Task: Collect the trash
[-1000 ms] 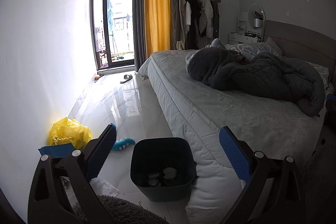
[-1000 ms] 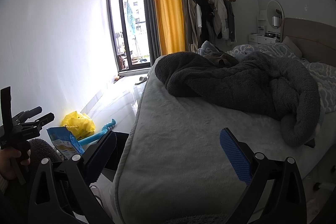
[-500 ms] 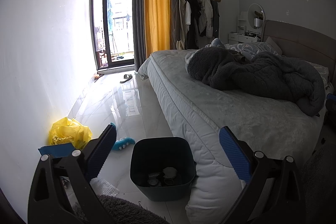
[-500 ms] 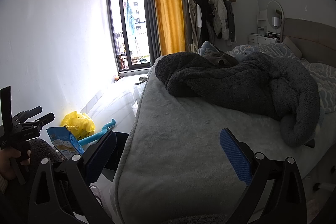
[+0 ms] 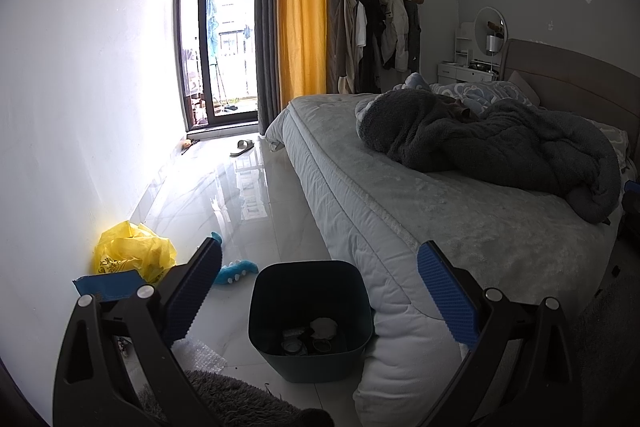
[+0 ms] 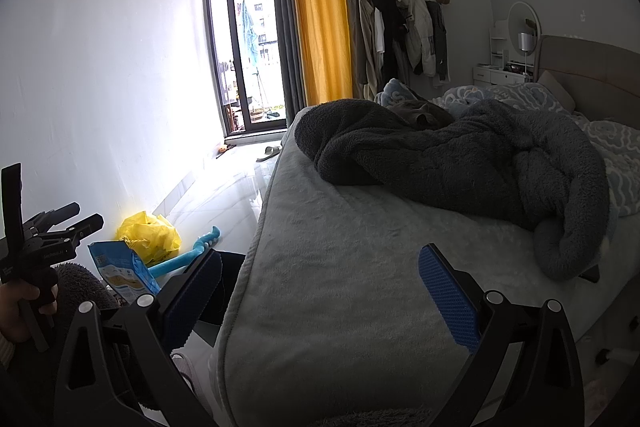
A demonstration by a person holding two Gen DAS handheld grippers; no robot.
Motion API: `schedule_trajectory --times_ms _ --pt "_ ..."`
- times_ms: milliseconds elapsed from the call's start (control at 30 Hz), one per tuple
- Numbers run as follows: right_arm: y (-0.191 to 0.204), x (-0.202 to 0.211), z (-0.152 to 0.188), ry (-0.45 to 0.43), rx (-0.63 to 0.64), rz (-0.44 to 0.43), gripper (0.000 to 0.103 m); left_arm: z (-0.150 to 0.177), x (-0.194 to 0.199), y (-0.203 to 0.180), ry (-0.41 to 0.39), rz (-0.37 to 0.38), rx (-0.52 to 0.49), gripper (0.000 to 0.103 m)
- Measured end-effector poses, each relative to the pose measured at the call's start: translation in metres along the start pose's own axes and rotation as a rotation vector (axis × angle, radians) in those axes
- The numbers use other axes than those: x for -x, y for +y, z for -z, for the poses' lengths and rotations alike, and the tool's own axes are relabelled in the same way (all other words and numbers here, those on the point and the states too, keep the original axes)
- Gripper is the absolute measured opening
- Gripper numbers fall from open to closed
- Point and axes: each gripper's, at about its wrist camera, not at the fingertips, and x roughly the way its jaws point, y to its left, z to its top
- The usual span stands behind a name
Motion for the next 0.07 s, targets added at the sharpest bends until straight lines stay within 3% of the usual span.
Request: schedule_trajectory --times_ms 67 --pt "0.0 0.0001 0.0 0.0 0.0 0.0 0.1 0.0 0.0 0.0001 0.0 0.001 0.0 0.1"
